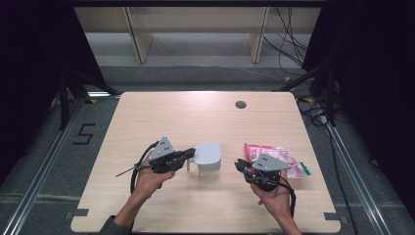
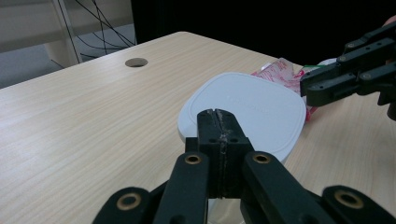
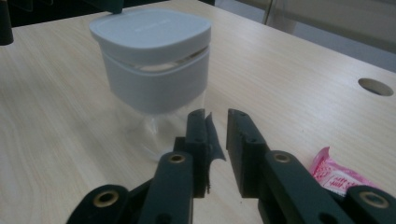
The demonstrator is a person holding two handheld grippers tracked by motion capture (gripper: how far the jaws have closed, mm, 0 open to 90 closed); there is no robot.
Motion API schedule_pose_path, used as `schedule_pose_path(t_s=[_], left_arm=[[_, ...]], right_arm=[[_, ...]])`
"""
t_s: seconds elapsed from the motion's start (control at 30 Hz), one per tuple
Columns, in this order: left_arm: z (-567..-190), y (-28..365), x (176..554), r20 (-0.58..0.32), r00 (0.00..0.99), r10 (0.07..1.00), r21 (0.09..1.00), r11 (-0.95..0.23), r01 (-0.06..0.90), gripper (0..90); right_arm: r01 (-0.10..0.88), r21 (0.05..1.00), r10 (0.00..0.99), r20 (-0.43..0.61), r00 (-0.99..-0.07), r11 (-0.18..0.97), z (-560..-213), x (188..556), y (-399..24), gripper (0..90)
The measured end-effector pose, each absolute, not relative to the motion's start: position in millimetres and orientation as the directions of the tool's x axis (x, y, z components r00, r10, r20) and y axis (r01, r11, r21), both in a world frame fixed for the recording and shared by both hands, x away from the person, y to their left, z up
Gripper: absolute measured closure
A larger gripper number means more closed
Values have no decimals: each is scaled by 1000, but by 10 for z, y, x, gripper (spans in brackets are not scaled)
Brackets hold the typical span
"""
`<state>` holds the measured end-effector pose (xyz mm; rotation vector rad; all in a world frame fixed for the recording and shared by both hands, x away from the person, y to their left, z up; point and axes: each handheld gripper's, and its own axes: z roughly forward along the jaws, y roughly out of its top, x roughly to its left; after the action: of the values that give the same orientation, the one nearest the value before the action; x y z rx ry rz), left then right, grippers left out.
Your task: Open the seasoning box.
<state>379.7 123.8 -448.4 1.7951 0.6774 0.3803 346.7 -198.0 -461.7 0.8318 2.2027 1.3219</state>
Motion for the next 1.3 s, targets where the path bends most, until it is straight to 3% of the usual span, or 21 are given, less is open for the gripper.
schedule_pose_path(t_s=[0.13,1.3], left_arm=[[-4486,1251,3806,-78,785,615,943,-210,258,891],[-4514,1270,3787,-59,775,630,946,-211,244,892]], right_arm=[[226,903,672,-88,-736,366,-4574,3488,-1921,899],[179,895,608,-120,-785,407,-4455,3625,-1570,900]])
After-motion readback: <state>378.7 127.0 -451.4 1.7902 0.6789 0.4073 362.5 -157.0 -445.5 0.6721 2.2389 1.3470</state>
